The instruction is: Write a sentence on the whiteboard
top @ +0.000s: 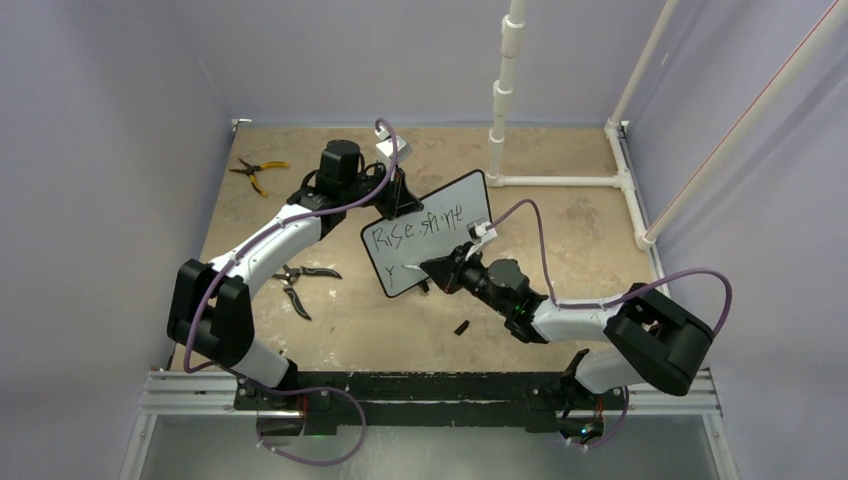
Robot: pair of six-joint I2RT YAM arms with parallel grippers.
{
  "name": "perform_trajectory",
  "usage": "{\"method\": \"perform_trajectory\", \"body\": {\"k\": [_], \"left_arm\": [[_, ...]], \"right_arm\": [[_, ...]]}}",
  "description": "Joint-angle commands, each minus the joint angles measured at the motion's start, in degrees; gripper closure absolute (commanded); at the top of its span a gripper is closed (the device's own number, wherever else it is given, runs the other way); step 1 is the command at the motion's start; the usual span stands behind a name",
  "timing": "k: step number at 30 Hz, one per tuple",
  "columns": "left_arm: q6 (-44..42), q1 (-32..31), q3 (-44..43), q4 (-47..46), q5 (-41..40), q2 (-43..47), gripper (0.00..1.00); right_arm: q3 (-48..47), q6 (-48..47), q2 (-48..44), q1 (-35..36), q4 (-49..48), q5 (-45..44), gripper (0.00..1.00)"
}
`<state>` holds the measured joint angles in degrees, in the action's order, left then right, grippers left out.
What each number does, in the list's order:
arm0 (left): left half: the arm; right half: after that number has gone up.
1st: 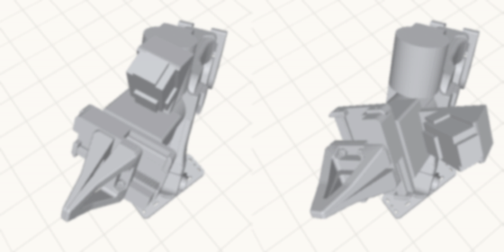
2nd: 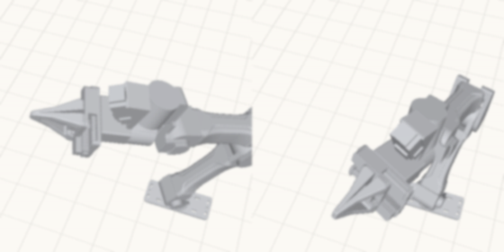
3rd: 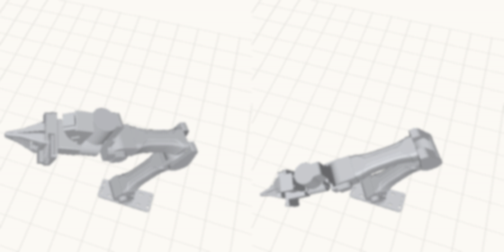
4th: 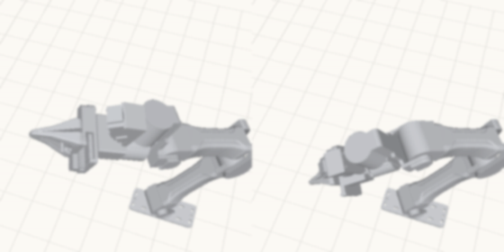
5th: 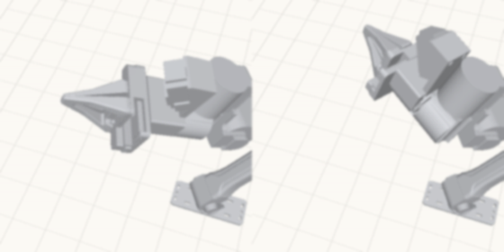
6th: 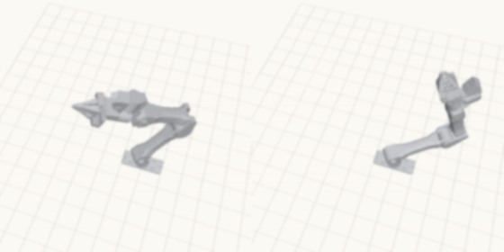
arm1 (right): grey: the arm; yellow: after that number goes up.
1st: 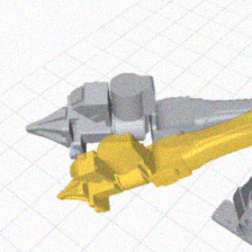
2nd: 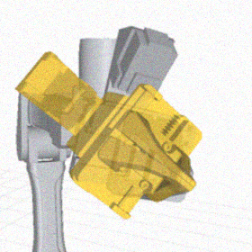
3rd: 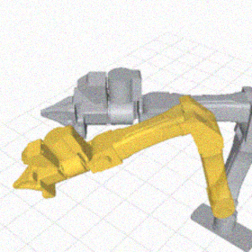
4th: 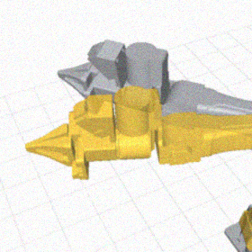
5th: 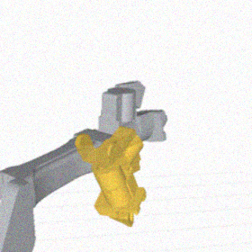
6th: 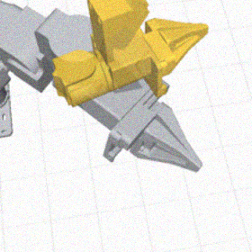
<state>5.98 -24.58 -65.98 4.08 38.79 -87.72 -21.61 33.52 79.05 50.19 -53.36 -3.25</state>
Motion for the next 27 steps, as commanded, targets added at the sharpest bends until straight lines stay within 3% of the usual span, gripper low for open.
{"method": "perform_trajectory", "body": {"k": [1, 14, 27], "left_arm": [[-0.71, -0.38, 0.41, -0.56, 0.85, 2.21, 1.0], [-0.66, -0.38, 0.48, -0.65, 0.85, 2.12, 1.0], [-0.65, -0.38, 0.41, -0.65, 0.81, 2.12, 1.0]], "right_arm": [[-2.23, 0.69, 0.67, -1.07, -2.89, -0.9, 1.0], [-4.8, -2.02, 4.7, -1.68, -3.56, 3.16, 1.0], [-0.23, -1.48, 2.41, -1.61, 0.92, 2.89, 1.0]]}}
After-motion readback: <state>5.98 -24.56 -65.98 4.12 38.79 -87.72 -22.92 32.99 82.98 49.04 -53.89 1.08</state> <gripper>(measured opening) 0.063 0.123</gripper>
